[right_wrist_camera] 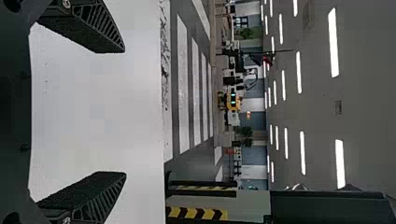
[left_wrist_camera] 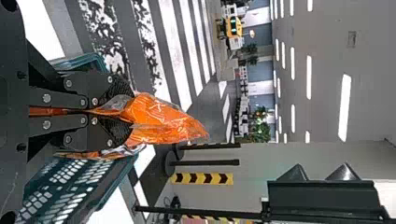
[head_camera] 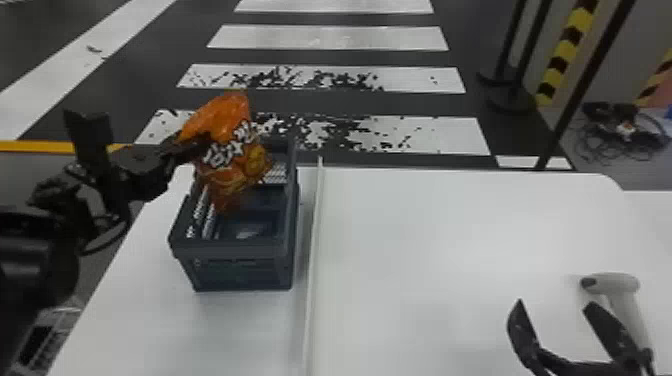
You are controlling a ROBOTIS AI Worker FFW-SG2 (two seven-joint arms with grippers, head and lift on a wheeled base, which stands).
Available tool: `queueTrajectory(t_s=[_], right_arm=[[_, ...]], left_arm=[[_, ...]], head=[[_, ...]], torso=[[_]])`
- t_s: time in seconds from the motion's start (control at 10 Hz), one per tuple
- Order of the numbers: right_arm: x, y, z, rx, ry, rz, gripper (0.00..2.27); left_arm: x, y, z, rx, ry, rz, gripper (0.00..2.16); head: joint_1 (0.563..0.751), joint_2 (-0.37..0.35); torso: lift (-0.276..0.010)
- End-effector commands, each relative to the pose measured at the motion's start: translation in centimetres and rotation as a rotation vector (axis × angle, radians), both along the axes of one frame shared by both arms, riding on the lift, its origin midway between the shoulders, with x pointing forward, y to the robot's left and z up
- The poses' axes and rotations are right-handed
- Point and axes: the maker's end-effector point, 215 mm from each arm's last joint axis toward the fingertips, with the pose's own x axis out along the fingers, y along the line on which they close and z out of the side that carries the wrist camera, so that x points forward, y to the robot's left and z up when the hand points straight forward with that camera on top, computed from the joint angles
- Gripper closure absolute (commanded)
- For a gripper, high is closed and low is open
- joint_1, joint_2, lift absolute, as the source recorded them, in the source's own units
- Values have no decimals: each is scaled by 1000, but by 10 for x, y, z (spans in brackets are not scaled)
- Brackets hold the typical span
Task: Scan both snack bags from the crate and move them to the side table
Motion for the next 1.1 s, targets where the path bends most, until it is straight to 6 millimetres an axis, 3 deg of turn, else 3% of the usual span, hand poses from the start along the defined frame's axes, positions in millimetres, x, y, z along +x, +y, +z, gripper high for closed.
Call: queueTrajectory(t_s=[0.0,0.3,0.6,0.8,1.0], right_arm=[[0,1,-1,-1,5,2,53],[0,1,-2,3,5,0,56],[0,0,-1,1,3,-2,60],[1,-1,3,-2,-4,-2,60],[1,-5,5,-5,-8,-9,60]], left_arm=[[-9,-1,24,-13,-10,-11,2142],[-37,-2,75,-84,-36,-41,2142],[-76,-15,129,-323,-63,-151,2142],[-98,-39,141,-429,-30,-254,2142],[-117,-74,126,-508,31,-337,2142]], head=[[695,40],[695,38],[695,38],[695,19],[695,-10]], torso=[[-99],[-99],[-99],[-99],[-99]])
